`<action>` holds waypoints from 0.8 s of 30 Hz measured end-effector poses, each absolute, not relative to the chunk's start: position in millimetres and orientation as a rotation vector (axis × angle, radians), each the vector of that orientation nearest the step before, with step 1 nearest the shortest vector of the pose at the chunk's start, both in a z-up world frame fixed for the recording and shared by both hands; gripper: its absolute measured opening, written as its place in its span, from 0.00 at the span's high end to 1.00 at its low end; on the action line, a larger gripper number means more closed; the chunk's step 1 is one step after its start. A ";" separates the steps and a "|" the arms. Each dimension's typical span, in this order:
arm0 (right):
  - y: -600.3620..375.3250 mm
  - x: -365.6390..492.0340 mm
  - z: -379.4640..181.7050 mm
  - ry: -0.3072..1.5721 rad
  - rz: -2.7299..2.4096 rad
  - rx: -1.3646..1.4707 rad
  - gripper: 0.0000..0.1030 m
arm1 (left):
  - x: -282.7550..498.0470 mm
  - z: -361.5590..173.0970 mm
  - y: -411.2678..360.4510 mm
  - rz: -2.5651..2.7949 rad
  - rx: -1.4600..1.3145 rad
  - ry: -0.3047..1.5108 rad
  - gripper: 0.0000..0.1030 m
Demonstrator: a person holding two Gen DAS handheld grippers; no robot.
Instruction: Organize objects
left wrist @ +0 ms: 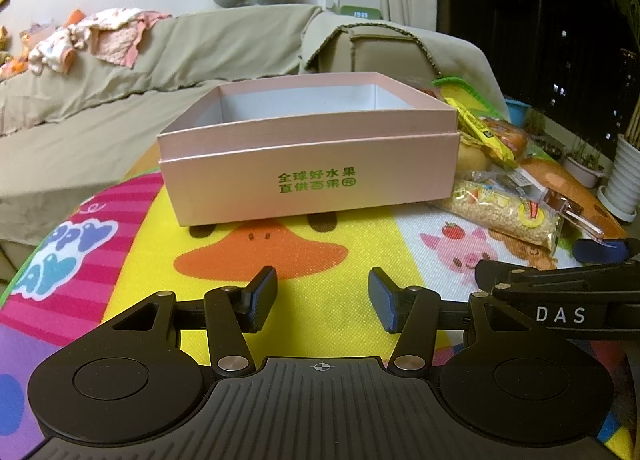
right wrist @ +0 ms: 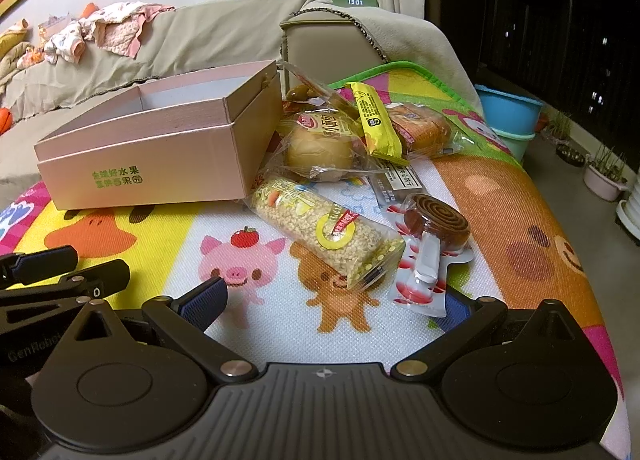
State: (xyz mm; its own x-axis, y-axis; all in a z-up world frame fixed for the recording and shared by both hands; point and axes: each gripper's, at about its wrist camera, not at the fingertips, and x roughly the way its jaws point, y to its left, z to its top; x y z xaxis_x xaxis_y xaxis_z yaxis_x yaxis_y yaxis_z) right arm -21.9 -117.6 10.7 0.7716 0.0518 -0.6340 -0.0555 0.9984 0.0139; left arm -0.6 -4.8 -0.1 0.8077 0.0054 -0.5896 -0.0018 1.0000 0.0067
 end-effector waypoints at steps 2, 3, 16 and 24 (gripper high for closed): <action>-118.7 -21.6 10.6 0.688 0.060 -0.001 0.00 | -0.7 -0.2 -6.5 0.010 0.018 0.629 0.44; -117.8 -21.6 10.7 0.689 0.058 -0.006 0.00 | -0.4 -0.2 -5.9 0.009 0.014 0.630 0.44; -118.8 -18.2 13.9 0.754 0.096 -0.025 0.00 | -0.6 -0.1 -2.3 0.003 -0.003 0.631 0.44; -121.0 -10.5 16.6 0.803 0.131 -0.048 0.00 | 1.8 2.4 -0.8 -0.009 0.000 0.644 0.44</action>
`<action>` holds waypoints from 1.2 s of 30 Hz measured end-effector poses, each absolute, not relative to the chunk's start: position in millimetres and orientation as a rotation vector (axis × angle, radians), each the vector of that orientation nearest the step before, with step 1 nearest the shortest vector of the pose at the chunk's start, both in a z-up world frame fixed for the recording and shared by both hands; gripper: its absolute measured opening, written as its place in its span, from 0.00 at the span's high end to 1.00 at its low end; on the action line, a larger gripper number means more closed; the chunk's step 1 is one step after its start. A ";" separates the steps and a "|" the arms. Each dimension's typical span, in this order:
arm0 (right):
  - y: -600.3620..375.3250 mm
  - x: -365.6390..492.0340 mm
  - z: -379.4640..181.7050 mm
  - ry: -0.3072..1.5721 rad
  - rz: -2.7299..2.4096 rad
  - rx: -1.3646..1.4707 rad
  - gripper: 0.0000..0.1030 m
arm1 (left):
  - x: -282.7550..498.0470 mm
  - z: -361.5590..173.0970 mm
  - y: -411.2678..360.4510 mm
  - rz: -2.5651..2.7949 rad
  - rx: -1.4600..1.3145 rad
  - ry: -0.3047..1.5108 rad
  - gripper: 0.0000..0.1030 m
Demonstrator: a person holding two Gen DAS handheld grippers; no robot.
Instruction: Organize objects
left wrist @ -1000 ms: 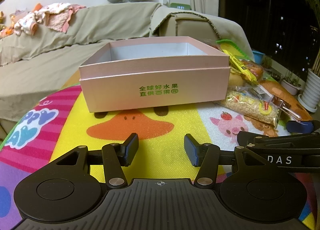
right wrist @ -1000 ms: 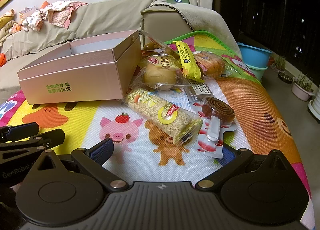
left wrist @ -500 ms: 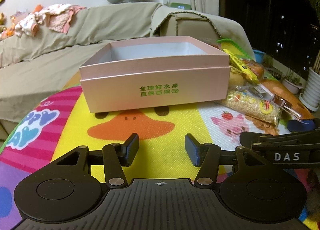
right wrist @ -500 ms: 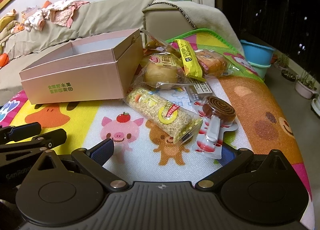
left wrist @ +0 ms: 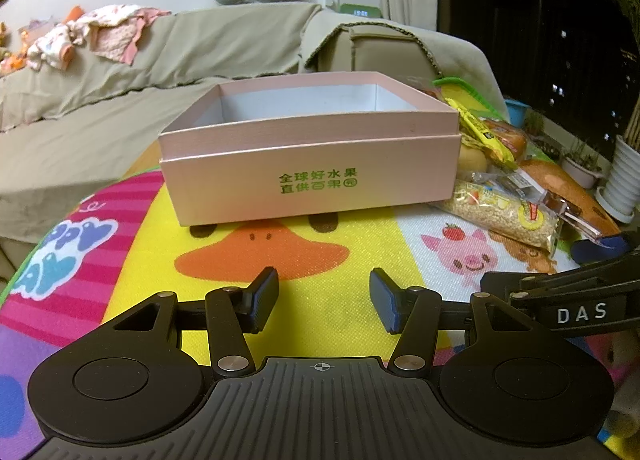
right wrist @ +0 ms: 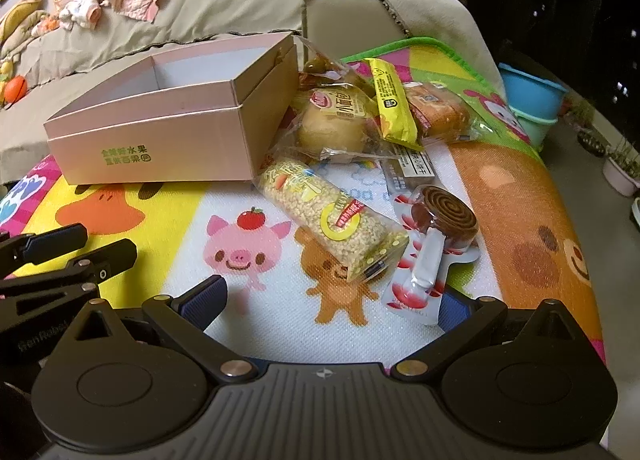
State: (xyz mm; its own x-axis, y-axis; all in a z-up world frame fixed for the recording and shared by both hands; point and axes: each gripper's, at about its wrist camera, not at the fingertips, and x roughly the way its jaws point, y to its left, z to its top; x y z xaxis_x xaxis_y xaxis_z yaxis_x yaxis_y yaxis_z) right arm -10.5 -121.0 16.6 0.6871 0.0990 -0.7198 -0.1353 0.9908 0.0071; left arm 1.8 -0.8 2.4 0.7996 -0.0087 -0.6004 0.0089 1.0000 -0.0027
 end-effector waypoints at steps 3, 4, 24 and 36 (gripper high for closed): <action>-124.0 -10.9 17.2 0.804 0.163 -0.057 0.00 | 3.9 13.5 8.2 -0.024 -0.016 0.645 0.47; -124.8 -11.2 18.0 0.810 0.177 -0.060 0.00 | 2.9 21.2 12.5 -0.027 -0.017 0.623 0.47; -138.5 -9.3 80.7 0.597 0.310 -0.162 0.00 | 145.1 25.1 112.4 0.066 -0.098 0.757 0.81; -109.4 39.3 34.1 0.740 0.361 -0.266 0.23 | 127.4 22.7 132.5 0.095 -0.107 0.752 0.91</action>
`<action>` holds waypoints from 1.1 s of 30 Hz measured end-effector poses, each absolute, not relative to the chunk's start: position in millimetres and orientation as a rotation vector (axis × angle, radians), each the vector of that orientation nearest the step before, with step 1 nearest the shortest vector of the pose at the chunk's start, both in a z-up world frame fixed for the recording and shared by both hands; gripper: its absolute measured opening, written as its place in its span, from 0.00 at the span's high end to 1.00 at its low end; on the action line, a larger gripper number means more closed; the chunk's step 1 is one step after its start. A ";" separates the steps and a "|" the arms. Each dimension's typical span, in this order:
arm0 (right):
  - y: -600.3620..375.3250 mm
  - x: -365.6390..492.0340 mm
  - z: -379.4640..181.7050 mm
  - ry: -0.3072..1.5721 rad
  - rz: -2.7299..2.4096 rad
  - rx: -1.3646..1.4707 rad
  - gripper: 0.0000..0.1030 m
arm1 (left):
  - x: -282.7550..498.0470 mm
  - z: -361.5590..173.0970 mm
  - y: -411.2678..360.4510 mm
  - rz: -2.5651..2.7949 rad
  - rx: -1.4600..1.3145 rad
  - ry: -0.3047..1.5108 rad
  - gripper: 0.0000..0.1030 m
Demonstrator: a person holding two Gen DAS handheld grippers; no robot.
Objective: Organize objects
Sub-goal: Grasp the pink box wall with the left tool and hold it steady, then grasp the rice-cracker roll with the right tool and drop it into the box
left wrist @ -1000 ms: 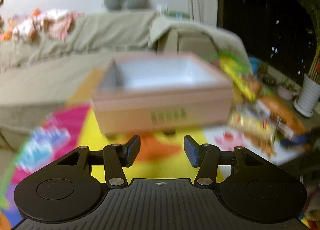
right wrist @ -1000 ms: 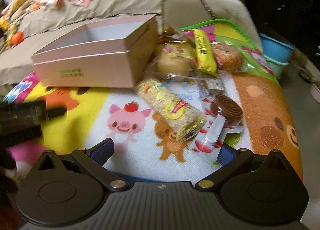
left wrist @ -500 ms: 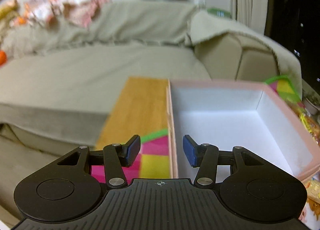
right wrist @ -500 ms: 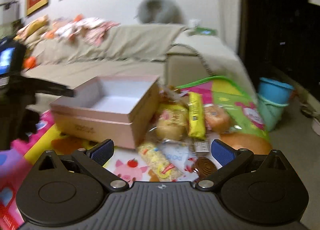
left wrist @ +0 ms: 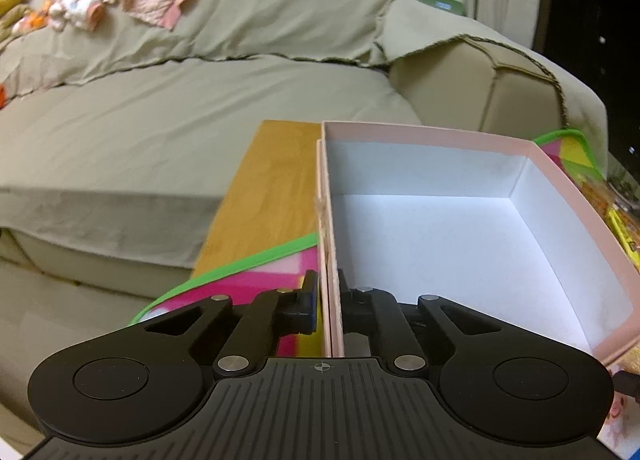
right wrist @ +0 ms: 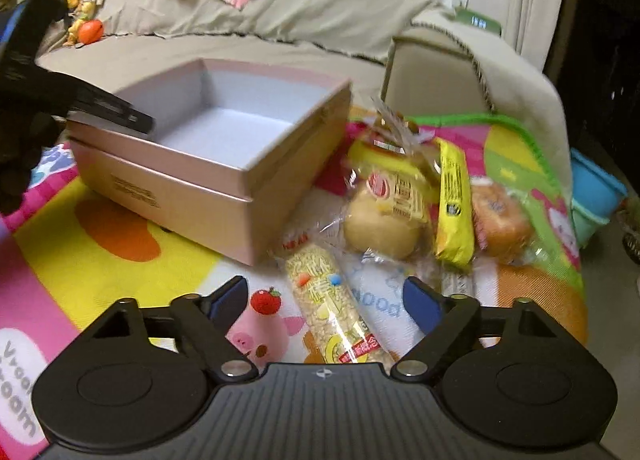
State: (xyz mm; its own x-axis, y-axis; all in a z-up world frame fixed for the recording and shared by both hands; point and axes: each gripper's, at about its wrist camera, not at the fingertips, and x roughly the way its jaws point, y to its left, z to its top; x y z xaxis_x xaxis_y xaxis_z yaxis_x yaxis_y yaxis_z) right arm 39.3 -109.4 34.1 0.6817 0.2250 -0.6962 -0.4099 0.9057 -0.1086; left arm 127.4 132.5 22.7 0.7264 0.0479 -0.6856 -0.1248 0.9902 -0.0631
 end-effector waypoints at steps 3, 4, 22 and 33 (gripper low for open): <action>-113.5 42.2 29.6 0.772 0.349 -0.243 0.38 | 123.1 23.4 140.5 0.114 -0.109 0.752 0.91; -116.2 41.9 28.9 0.781 0.348 -0.231 0.43 | 122.3 23.9 142.8 0.119 -0.108 0.753 0.91; -160.1 4.6 72.7 0.806 0.309 -0.051 0.73 | 117.5 21.5 111.1 0.045 -0.092 0.741 0.90; -155.2 12.8 171.6 0.645 0.371 0.140 0.73 | 113.2 19.4 109.6 0.043 -0.090 0.723 0.89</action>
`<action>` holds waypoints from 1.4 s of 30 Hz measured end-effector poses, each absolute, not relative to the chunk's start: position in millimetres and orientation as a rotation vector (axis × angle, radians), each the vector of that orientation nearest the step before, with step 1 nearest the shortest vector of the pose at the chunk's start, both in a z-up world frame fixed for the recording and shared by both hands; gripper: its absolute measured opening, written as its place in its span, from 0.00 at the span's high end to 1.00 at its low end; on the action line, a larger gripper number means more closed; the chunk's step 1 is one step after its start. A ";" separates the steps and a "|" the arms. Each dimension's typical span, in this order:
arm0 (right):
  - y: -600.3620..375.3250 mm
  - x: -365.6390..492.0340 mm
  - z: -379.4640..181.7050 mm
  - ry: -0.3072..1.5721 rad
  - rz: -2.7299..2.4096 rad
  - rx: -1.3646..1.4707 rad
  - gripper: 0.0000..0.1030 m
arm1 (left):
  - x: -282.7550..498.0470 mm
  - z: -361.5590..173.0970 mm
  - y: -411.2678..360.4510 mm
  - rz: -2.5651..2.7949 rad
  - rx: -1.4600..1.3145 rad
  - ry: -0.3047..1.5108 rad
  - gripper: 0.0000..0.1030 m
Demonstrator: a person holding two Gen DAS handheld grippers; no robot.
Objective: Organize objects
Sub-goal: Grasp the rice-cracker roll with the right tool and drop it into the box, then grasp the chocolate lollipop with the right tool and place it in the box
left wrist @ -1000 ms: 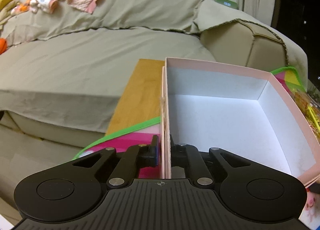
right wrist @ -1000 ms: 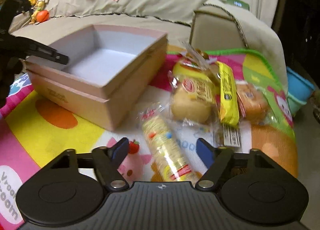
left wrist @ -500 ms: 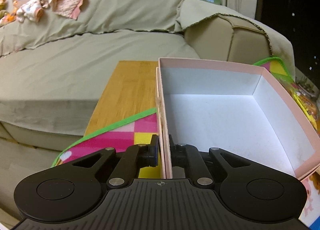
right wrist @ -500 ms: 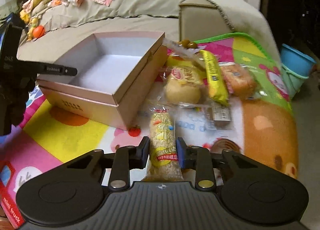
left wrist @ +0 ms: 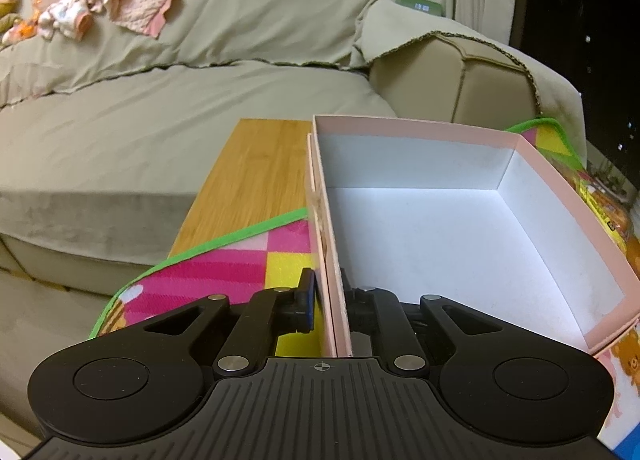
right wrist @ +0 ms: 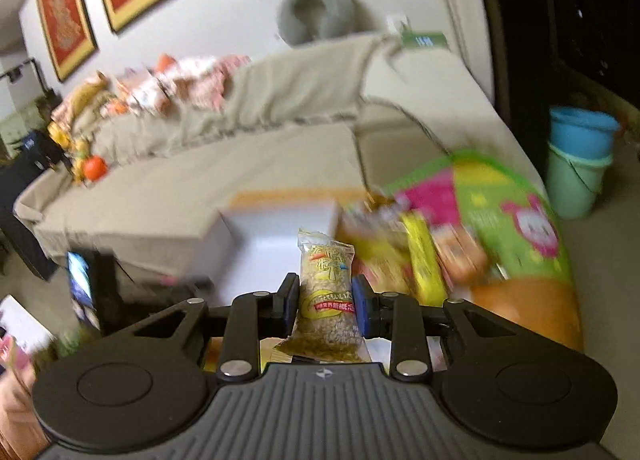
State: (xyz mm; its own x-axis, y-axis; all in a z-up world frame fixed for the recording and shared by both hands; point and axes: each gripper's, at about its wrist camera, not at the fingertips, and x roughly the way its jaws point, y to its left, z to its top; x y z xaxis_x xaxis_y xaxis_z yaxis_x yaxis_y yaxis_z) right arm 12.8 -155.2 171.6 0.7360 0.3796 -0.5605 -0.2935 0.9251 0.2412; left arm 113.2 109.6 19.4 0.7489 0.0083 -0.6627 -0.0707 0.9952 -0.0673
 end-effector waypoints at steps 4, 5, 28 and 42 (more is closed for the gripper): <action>-108.7 44.2 190.5 0.589 0.415 0.172 0.73 | 112.6 18.9 110.3 0.045 -0.104 0.724 0.89; -94.5 55.4 190.8 0.579 0.414 0.185 0.72 | 112.8 19.2 110.4 0.046 -0.106 0.726 0.89; -150.8 -9.8 74.1 0.631 0.097 -0.167 0.21 | 112.3 18.0 109.9 0.043 -0.105 0.722 0.89; -171.6 26.0 17.5 0.752 0.012 -0.003 0.20 | 110.4 14.5 106.4 0.043 -0.075 0.729 0.89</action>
